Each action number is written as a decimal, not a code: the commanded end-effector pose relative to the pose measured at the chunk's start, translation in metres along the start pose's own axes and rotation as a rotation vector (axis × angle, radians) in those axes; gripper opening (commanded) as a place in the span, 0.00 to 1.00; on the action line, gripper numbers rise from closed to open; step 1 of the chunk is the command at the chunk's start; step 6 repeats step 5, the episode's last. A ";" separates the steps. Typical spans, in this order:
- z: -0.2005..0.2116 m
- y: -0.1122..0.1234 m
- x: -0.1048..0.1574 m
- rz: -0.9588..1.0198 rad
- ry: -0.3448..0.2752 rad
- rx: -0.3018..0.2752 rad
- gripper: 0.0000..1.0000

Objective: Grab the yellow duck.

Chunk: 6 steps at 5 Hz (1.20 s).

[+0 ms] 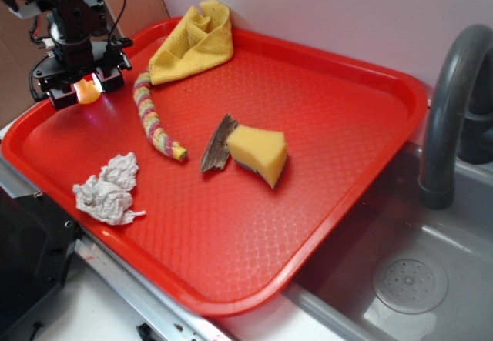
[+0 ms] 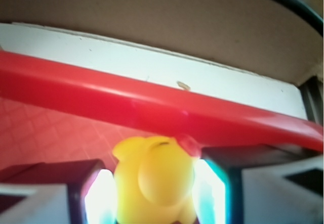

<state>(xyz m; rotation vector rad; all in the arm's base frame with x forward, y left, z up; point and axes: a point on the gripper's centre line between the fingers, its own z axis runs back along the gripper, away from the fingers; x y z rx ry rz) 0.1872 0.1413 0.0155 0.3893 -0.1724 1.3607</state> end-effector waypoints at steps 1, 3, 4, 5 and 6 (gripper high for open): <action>0.129 -0.007 -0.025 -0.181 0.187 -0.402 0.00; 0.236 0.013 -0.057 -0.655 0.378 -0.616 0.00; 0.246 0.019 -0.064 -0.787 0.360 -0.665 0.00; 0.241 0.012 -0.064 -0.842 0.377 -0.620 0.00; 0.241 0.012 -0.064 -0.842 0.377 -0.620 0.00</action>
